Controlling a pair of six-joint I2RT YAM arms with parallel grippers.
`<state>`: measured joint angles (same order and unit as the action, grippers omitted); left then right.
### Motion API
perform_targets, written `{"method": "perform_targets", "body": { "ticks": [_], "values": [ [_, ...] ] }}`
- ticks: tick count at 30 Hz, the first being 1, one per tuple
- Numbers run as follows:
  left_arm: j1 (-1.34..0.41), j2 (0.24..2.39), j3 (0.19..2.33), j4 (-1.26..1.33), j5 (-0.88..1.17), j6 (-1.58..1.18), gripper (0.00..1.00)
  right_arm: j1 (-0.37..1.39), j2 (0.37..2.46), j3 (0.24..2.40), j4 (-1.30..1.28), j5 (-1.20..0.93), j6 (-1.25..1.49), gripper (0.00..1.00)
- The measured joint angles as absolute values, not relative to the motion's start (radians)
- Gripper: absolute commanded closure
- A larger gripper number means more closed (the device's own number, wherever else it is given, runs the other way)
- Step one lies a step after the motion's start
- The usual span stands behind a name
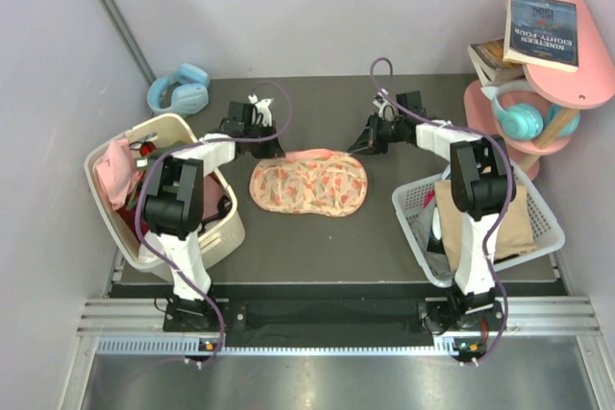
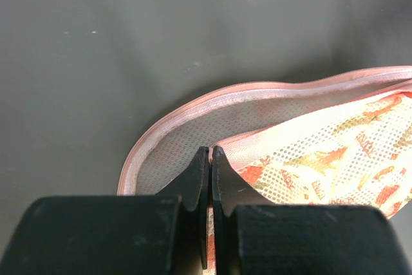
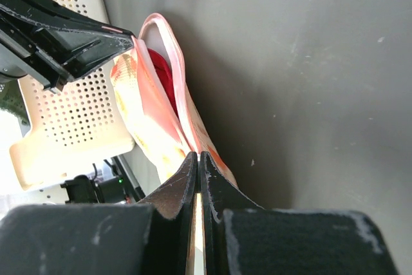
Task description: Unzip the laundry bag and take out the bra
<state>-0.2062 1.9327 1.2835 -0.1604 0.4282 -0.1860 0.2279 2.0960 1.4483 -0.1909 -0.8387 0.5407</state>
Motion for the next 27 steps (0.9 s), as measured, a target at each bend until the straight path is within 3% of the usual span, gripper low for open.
{"method": "perform_targets", "body": {
  "ticks": [4, 9, 10, 19, 27],
  "values": [
    [-0.197, 1.933, 1.283, -0.162, 0.426, -0.189, 1.00, 0.220, 2.096, 1.449, -0.192, -0.839, 0.539, 1.00],
    [-0.192, 1.919, 1.280, -0.155, 0.497, -0.169, 0.33, 0.217, 2.097, 1.467, -0.240, -0.837, 0.503, 1.00],
    [-0.192, 1.913, 1.280, -0.153, 0.520, -0.164, 0.26, 0.216, 2.097, 1.476, -0.252, -0.838, 0.493, 1.00],
    [-0.298, 1.924, 1.468, -0.171, 0.685, -0.131, 0.20, 0.214, 2.097, 1.513, -0.281, -0.857, 0.454, 1.00],
    [-0.410, 2.085, 1.632, -0.153, 0.792, -0.147, 0.21, 0.226, 2.097, 1.513, -0.277, -0.863, 0.456, 1.00]
  ]
}}
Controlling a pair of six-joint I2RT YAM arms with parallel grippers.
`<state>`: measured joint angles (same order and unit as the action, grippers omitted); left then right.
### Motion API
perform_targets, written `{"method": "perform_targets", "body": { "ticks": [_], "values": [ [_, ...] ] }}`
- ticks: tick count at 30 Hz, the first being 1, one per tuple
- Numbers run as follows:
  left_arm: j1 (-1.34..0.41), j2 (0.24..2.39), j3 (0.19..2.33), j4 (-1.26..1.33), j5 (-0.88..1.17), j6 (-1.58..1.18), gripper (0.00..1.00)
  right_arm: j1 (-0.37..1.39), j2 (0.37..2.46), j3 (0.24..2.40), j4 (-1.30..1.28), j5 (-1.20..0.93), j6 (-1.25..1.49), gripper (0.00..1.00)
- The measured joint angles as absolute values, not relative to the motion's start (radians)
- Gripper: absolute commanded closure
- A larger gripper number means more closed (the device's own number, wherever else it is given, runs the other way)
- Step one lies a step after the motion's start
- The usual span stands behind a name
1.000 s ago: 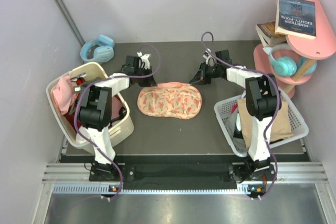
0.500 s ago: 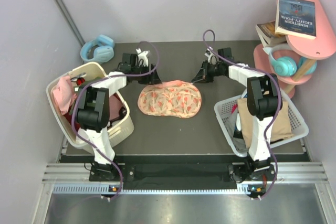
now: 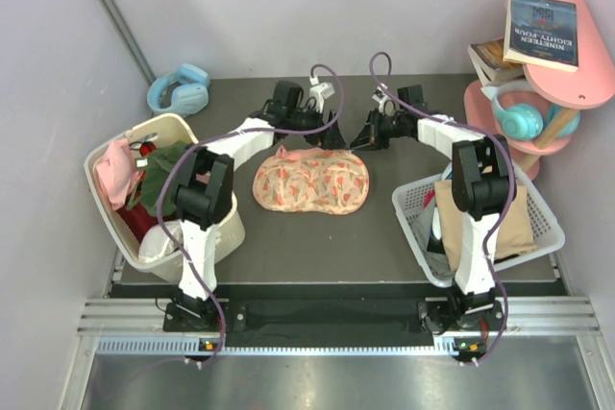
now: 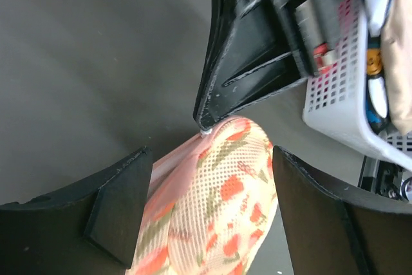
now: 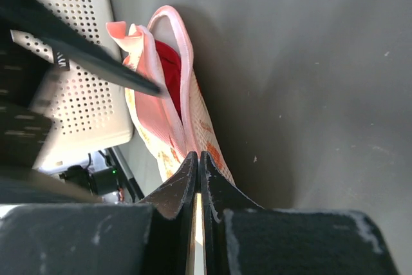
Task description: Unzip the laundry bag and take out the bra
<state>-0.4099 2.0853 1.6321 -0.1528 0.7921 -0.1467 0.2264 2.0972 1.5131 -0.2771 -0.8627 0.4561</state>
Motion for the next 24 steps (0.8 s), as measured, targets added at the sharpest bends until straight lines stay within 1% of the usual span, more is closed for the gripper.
{"method": "perform_targets", "body": {
  "ticks": [2, 5, 8, 9, 10, 12, 13, 14, 15, 24],
  "values": [
    [-0.422, 2.121, 1.637, -0.159, 0.800, -0.148, 0.21, 0.229, 2.097, 1.513, -0.274, -0.866, 0.458, 1.00],
    [-0.430, 2.162, 1.635, -0.181, 0.801, -0.148, 0.24, 0.229, 2.097, 1.513, -0.270, -0.868, 0.466, 1.00],
    [-0.430, 2.172, 1.616, -0.180, 0.801, -0.157, 0.37, 0.231, 2.097, 1.513, -0.269, -0.870, 0.472, 1.00],
    [-0.430, 2.172, 1.612, -0.179, 0.801, -0.160, 0.45, 0.232, 2.097, 1.513, -0.269, -0.870, 0.474, 1.00],
    [-0.430, 2.172, 1.606, -0.175, 0.799, -0.163, 0.66, 0.234, 2.097, 1.513, -0.267, -0.871, 0.475, 1.00],
    [-0.428, 2.172, 1.592, -0.172, 0.796, -0.178, 0.82, 0.236, 2.097, 1.513, -0.258, -0.874, 0.483, 1.00],
    [-0.427, 2.172, 1.586, -0.168, 0.794, -0.182, 0.93, 0.237, 2.097, 1.513, -0.253, -0.873, 0.487, 1.00],
    [-0.426, 2.172, 1.579, -0.164, 0.793, -0.187, 0.98, 0.237, 2.097, 1.513, -0.249, -0.873, 0.493, 1.00],
    [-0.424, 2.171, 1.575, -0.159, 0.791, -0.193, 1.00, 0.238, 2.097, 1.512, -0.244, -0.873, 0.501, 1.00],
    [-0.423, 2.151, 1.552, -0.146, 0.742, -0.239, 1.00, 0.241, 2.098, 1.492, -0.194, -0.868, 0.554, 1.00]
  ]
}}
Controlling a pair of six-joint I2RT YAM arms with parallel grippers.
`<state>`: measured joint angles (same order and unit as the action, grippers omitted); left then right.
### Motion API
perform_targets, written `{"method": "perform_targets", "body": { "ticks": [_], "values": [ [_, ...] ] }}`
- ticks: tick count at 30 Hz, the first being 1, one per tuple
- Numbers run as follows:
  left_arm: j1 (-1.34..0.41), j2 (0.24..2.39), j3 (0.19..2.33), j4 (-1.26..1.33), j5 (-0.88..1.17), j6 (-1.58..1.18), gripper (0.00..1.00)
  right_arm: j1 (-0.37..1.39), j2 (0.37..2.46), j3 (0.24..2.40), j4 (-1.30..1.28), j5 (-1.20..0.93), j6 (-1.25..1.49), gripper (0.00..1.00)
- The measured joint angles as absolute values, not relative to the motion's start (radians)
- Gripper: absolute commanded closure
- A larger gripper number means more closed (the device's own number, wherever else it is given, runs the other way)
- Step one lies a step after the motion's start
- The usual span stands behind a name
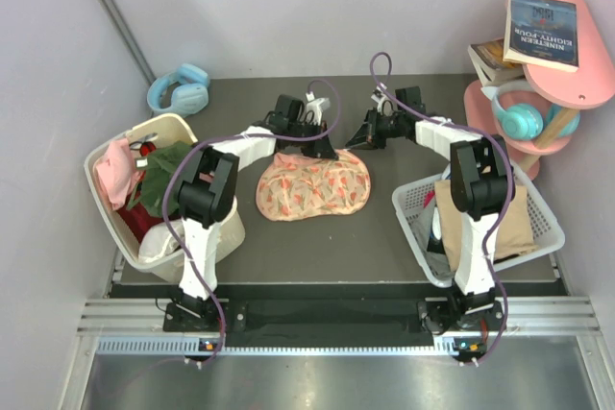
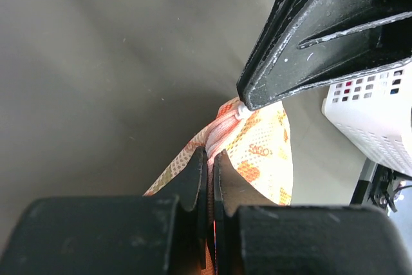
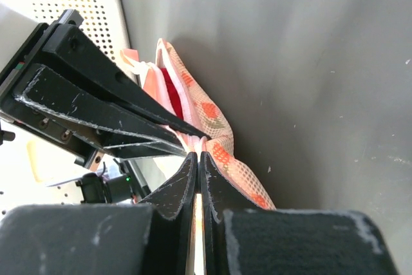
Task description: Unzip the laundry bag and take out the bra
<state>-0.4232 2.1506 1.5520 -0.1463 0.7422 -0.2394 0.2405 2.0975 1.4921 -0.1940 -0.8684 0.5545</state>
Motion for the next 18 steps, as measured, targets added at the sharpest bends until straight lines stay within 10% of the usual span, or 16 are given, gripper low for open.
{"method": "perform_targets", "body": {
  "ticks": [18],
  "values": [
    [-0.281, 1.991, 1.342, -0.012, 0.668, -0.399, 1.00, 0.245, 2.114, 1.507, -0.211, -0.849, 0.551, 1.00]
  ]
}}
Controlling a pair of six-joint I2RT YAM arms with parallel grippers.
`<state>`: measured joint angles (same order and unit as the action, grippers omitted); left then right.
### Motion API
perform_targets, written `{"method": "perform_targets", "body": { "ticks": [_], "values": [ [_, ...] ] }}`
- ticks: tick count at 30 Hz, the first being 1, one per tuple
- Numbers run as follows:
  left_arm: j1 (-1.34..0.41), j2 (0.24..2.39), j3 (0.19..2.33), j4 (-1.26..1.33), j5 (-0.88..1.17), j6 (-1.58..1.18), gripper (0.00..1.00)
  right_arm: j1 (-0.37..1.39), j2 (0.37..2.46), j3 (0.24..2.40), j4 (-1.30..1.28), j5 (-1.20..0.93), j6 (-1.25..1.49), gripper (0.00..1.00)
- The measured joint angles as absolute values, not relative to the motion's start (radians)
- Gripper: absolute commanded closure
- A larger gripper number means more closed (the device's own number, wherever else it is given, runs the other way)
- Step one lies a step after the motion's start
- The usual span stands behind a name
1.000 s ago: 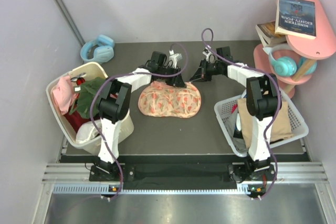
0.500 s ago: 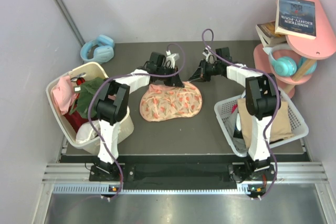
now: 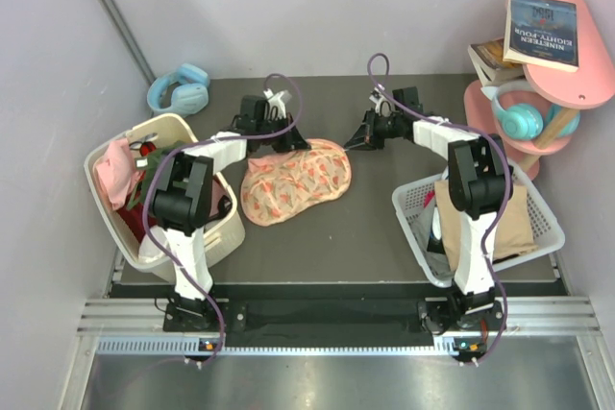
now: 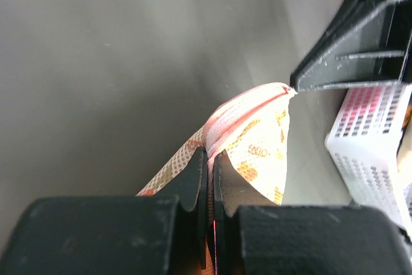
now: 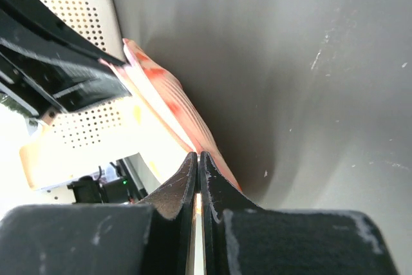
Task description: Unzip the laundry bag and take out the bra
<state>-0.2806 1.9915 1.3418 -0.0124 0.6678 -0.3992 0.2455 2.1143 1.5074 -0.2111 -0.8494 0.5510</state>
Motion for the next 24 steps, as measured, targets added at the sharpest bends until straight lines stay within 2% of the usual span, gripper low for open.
{"method": "perform_targets", "body": {
  "ticks": [24],
  "values": [
    [-0.239, 1.965, 1.295, 0.040, 0.531, -0.574, 1.00, 0.246, 2.103, 1.444, -0.175, -0.809, 0.555, 1.00]
  ]
}}
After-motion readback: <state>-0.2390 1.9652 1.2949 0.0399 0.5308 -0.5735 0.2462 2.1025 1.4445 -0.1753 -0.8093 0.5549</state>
